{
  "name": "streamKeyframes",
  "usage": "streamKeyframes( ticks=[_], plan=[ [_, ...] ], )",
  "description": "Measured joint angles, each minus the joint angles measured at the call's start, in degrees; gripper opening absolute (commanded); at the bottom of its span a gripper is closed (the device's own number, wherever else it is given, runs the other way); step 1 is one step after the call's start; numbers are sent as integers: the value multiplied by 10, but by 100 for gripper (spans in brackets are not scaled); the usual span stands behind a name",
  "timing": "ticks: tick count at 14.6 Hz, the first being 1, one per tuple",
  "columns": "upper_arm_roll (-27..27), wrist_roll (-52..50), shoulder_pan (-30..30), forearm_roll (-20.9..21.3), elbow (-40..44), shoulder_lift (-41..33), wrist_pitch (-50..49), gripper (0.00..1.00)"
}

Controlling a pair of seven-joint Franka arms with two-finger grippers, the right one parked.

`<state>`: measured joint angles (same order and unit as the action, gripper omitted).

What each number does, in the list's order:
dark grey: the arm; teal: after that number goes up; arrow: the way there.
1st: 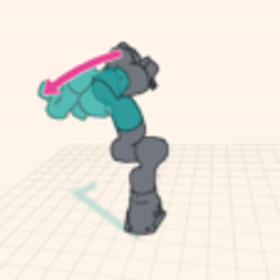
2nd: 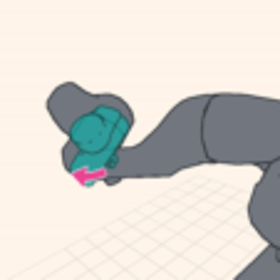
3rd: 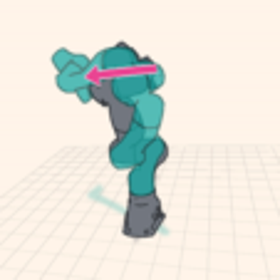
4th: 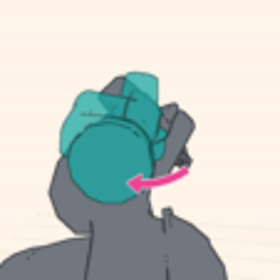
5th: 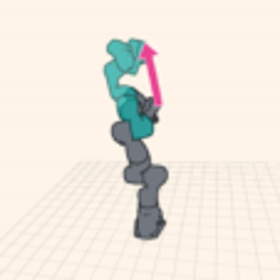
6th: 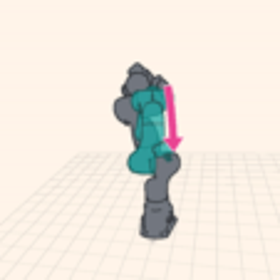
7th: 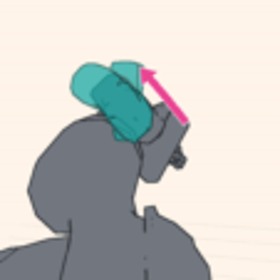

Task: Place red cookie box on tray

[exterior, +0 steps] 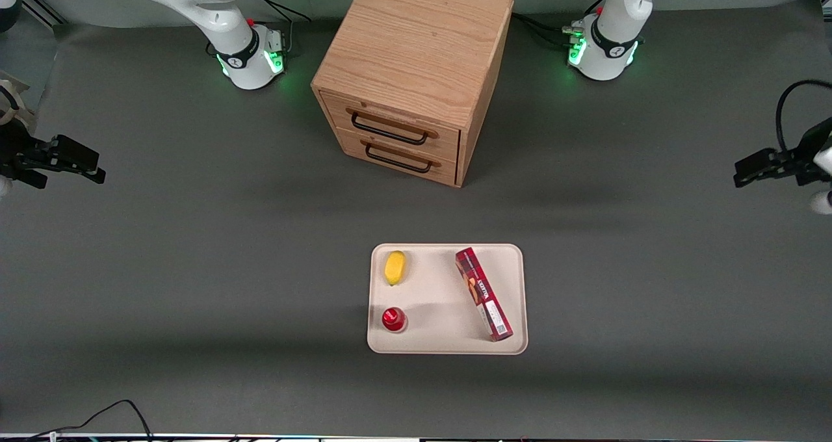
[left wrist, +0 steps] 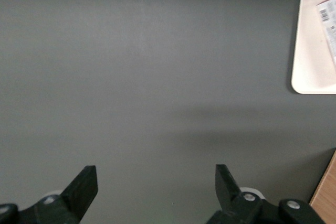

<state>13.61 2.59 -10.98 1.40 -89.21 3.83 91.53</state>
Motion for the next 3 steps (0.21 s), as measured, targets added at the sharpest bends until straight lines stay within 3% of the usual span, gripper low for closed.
streamKeyframes(
  ticks=[3],
  plan=[
    [-2,0,-2,0,14,-5,-11,100]
  ],
)
